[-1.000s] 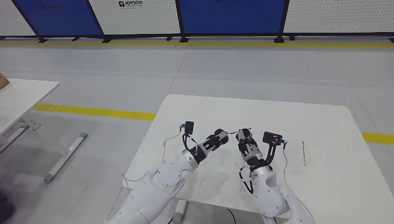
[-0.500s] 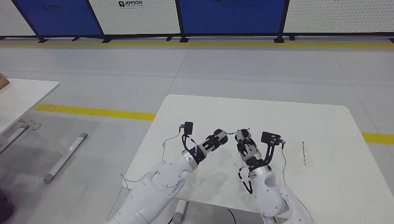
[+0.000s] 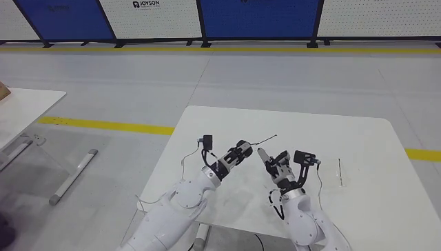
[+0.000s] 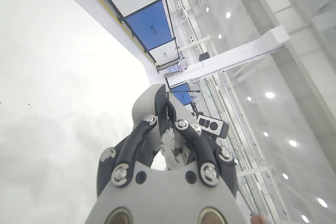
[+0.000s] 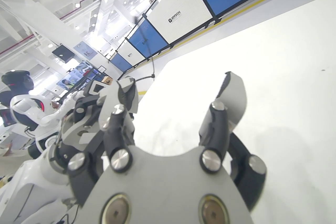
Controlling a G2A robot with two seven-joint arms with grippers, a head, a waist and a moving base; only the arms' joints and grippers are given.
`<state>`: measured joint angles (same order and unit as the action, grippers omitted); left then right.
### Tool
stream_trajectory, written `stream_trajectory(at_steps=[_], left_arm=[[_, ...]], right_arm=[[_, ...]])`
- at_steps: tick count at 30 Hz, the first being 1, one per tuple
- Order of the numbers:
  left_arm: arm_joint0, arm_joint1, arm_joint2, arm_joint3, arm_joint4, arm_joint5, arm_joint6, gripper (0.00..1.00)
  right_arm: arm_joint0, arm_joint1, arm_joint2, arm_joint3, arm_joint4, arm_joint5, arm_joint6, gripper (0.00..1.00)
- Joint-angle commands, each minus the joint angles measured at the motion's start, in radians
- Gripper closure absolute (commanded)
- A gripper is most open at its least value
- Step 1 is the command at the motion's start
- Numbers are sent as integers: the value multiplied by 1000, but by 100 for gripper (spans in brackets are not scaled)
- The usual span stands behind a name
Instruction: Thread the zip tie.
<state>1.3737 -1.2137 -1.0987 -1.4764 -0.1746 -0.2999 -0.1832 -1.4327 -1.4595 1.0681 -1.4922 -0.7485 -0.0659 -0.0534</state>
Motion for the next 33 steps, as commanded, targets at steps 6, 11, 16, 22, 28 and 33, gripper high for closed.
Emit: stream_trajectory(at_steps=[6,11,16,22,28,33], left_arm=[[3,0,-5,-6,-51,12,-40,100],[3,0,-5,-6,-51,12,-40,100],[5,-1,-3,-8,-49,16,-36,100],[16,-2,0,-19,-32,8,-11,100],[19,-3,-2,-19,-35,7,-4,100],[20,-3,0,-22,-28,13,6,100]], right_arm=[[-20,10,35,-5,-51,45,7,0],[-20,10,35,-5,-51,45,7,0],[-17,13,28,-2,-115,48,11,0],[7,16,20,29,-205,63,18,0],[10,17,26,28,-182,37,40,0],[4,18,36,13,-141,13,41,0]])
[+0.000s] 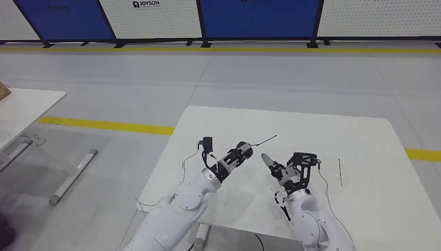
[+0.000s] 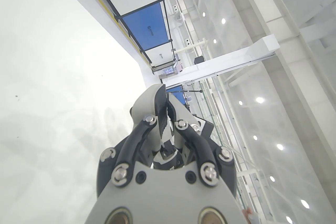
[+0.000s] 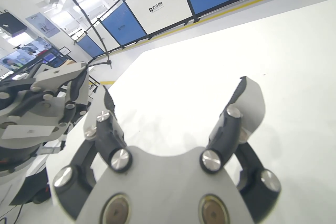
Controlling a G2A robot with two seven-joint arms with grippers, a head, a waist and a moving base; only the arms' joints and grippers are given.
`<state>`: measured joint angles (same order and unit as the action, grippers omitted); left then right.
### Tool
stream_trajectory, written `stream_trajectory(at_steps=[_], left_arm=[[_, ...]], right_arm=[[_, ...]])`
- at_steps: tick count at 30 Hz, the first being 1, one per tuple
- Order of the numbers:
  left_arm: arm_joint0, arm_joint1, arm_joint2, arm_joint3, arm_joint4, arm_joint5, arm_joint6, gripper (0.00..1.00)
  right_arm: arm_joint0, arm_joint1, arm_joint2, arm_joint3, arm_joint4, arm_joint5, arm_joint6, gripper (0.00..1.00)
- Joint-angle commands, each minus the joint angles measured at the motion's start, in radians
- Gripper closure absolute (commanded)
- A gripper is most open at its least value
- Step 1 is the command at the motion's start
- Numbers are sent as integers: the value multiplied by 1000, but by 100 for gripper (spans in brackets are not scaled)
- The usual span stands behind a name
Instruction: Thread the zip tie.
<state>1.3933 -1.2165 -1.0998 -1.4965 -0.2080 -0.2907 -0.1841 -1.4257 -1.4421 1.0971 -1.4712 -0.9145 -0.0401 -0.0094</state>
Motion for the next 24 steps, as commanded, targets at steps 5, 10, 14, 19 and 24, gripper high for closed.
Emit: stream_trajectory(at_steps=[5,10,14,19,24], left_arm=[[-1,-3,11,1,70,1,47,100],[-4,-4,26,8,118,-3,49,100],[-3,-3,28,7,142,-5,34,100],[6,0,27,-1,169,-11,22,100],[15,2,21,-7,166,-23,11,100]], right_arm=[[-21,4,34,-31,97,-60,-5,0],[-22,5,36,-40,117,-74,16,63],[-16,5,25,-46,121,-78,28,64],[-6,3,12,-50,121,-75,32,75],[-1,2,6,-48,121,-74,32,100]])
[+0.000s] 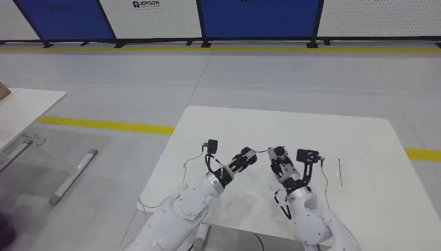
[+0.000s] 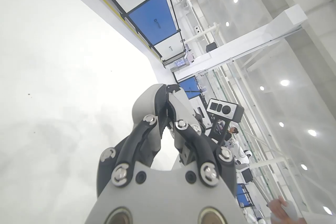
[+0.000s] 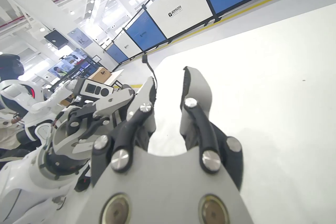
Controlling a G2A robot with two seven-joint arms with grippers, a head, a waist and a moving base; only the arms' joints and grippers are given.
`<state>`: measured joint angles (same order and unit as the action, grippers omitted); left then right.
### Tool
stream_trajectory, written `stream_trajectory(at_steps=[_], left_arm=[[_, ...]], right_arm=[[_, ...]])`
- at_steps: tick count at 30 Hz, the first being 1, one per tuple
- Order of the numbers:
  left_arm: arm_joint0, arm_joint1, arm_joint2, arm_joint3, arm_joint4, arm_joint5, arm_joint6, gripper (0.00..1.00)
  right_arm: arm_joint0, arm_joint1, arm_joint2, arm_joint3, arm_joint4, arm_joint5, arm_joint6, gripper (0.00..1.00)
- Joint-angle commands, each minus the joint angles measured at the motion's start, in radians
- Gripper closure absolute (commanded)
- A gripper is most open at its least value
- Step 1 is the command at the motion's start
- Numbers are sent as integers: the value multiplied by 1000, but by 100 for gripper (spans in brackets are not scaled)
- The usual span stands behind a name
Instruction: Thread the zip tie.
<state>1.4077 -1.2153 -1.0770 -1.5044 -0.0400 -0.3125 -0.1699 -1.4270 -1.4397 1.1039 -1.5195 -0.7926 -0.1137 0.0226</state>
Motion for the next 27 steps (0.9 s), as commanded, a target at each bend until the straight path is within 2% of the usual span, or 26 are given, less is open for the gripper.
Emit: stream_trajectory(at_steps=[1,18,19,20,21,27], left_arm=[[0,1,-3,3,-2,-3,-5,100],[-5,1,2,7,15,-11,-21,100],[-5,1,2,6,15,-10,-21,100],[-4,1,2,6,17,-9,-20,100],[-4,1,2,6,18,-8,-18,100],[-15,-3,1,13,-2,34,3,100]], right_arm=[[1,0,-1,1,-2,-1,-1,100],[2,7,-17,2,-52,-30,17,100],[3,7,-18,2,-51,-30,18,64],[3,7,-18,2,-51,-30,19,18],[3,7,-18,1,-51,-30,20,0],[-4,10,-16,-8,-52,-35,17,0]])
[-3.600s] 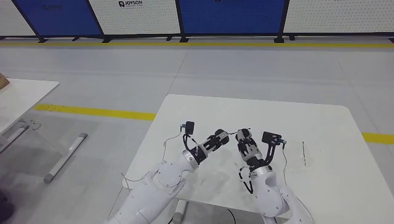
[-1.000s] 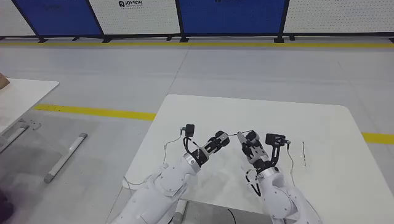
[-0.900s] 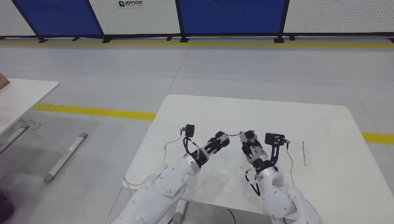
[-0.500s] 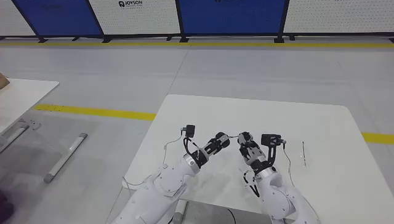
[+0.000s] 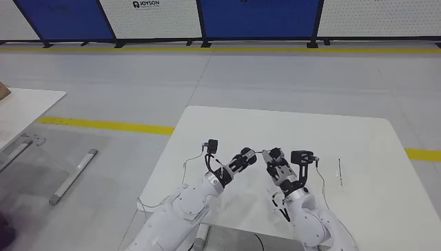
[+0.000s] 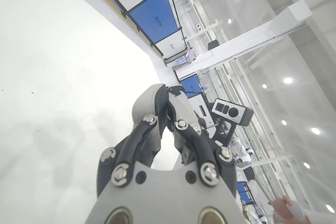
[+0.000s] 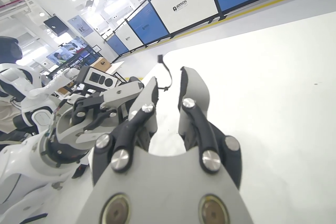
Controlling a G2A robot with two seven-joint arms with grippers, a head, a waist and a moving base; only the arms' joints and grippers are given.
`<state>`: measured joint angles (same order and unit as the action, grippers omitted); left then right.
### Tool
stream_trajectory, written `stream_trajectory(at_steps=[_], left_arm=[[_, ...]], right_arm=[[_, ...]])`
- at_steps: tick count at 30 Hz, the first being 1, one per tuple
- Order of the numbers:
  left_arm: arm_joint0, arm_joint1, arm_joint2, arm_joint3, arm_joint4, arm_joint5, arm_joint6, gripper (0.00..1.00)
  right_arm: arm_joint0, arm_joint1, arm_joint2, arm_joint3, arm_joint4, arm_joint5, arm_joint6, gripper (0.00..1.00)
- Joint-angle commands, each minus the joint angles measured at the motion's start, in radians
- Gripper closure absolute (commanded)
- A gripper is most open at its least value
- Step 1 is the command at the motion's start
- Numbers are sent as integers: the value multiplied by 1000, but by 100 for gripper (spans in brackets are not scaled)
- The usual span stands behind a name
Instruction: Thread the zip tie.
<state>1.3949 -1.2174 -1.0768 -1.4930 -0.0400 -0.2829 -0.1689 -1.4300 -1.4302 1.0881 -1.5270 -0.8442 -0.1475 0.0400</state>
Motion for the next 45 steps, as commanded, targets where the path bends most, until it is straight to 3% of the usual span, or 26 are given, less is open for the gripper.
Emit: stream_trajectory(at_steps=[1,6,13,16,22,32,40,45], left_arm=[[-4,-1,2,3,-3,7,2,100],[-7,-4,2,5,-27,15,15,100],[1,-8,-17,-2,-135,18,16,100],[1,-8,-18,-2,-139,18,13,100],[1,-8,-18,-2,-139,18,13,100],[8,-9,-17,-2,-134,21,22,100],[9,-9,-19,-2,-135,20,22,100],[9,-10,-15,-12,-123,30,19,100]], right_arm=[[-2,1,-1,-2,-2,-4,-1,0],[-19,5,5,-8,-7,-19,-11,0],[-35,12,51,25,25,7,-4,0],[-32,12,53,25,2,57,-5,0],[-32,12,53,25,2,57,-5,0],[-5,17,17,35,-229,119,-39,0],[-5,17,16,35,-227,116,-37,0],[5,18,26,41,-143,49,9,0]])
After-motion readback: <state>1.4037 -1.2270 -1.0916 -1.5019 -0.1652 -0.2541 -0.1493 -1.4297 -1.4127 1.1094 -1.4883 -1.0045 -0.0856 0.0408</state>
